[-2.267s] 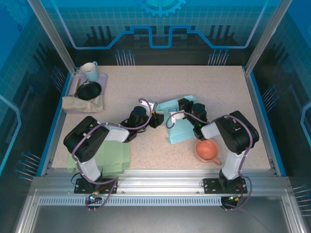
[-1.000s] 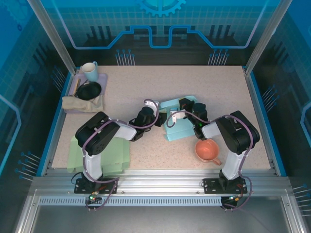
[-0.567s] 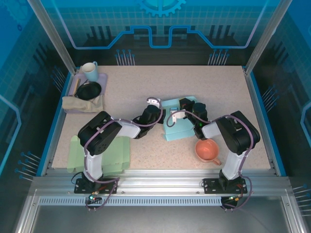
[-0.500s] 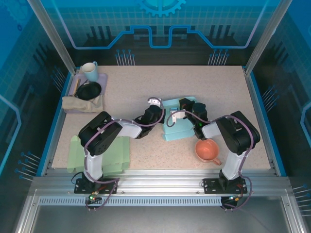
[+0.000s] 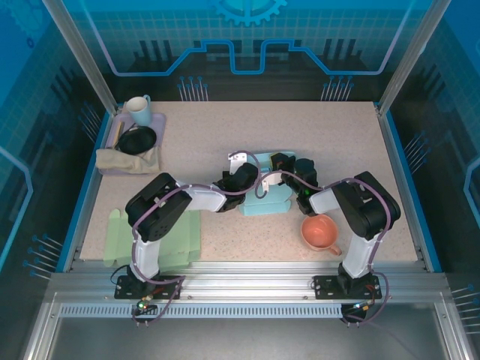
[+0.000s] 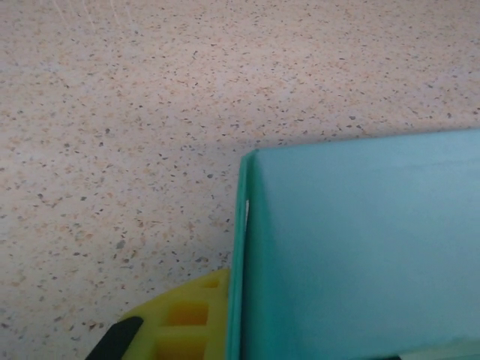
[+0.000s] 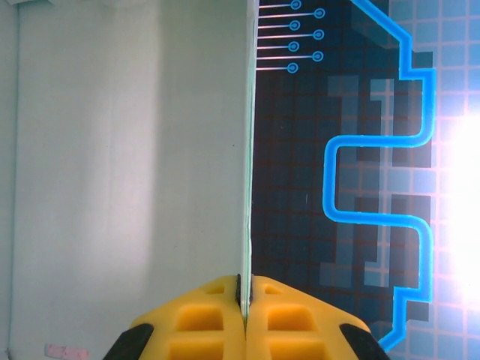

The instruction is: Fold the paper box

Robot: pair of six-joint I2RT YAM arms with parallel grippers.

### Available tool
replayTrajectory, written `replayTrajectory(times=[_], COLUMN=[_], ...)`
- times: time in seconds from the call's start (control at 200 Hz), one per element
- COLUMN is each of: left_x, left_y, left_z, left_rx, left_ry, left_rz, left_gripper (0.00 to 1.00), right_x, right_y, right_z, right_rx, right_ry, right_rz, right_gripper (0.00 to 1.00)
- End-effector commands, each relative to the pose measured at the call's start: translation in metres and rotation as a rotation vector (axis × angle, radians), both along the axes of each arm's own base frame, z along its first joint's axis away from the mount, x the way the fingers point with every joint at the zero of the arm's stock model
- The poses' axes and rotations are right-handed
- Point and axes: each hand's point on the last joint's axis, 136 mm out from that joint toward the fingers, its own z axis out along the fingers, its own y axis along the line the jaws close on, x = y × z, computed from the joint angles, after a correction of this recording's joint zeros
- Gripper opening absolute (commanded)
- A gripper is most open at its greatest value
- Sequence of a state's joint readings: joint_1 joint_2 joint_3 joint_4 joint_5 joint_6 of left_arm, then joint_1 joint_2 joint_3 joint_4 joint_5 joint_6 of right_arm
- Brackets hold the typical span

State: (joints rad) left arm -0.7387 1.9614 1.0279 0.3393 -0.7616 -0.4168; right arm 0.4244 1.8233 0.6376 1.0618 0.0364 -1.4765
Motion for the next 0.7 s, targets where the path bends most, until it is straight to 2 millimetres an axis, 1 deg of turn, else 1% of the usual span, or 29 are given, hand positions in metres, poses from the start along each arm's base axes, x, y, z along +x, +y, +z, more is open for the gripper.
replayTrajectory(times=[0.0,0.215,0.315,0.375,0.44,0.49,0.545,0.61,0.695], left_x=[0.0,0.003,0.004,0.005,0.006,0.007,0.009,0.01,0.01], left_y=[0.074,0.077,0.076,0.073,0.063,0.056,0.049,0.041,0.035], left_z=[-0.002,-0.001,-0.002,-0.003,-0.005,-0.006,-0.008,-0.01,-0.012], left_rx=[0.187,0.255,0.255,0.23,0.184,0.17,0.168,0.17,0.167], left_ry=[-0.012,0.003,0.01,0.006,-0.001,0.002,0.01,0.015,0.017], left_rz=[0.263,0.278,0.274,0.251,0.182,0.144,0.098,0.051,-0.002], left_gripper=[0.0,0.0,0.0,0.0,0.0,0.0,0.0,0.0,0.0], right_x=[0.007,0.005,0.005,0.005,0.005,0.004,0.0,-0.007,-0.019], right_y=[-0.022,-0.021,-0.02,-0.019,-0.017,-0.016,-0.014,-0.009,-0.002], right_z=[0.005,0.006,0.006,0.006,0.01,0.015,0.018,0.021,0.034], right_rx=[0.018,0.03,0.034,0.046,0.07,0.104,0.128,0.15,0.199], right_ry=[0.009,0.01,0.011,0.014,0.015,0.019,0.041,0.092,0.155], right_rz=[-0.086,-0.077,-0.073,-0.069,-0.063,-0.058,-0.043,-0.012,0.037], right_gripper=[0.0,0.0,0.0,0.0,0.0,0.09,0.16,0.22,0.27])
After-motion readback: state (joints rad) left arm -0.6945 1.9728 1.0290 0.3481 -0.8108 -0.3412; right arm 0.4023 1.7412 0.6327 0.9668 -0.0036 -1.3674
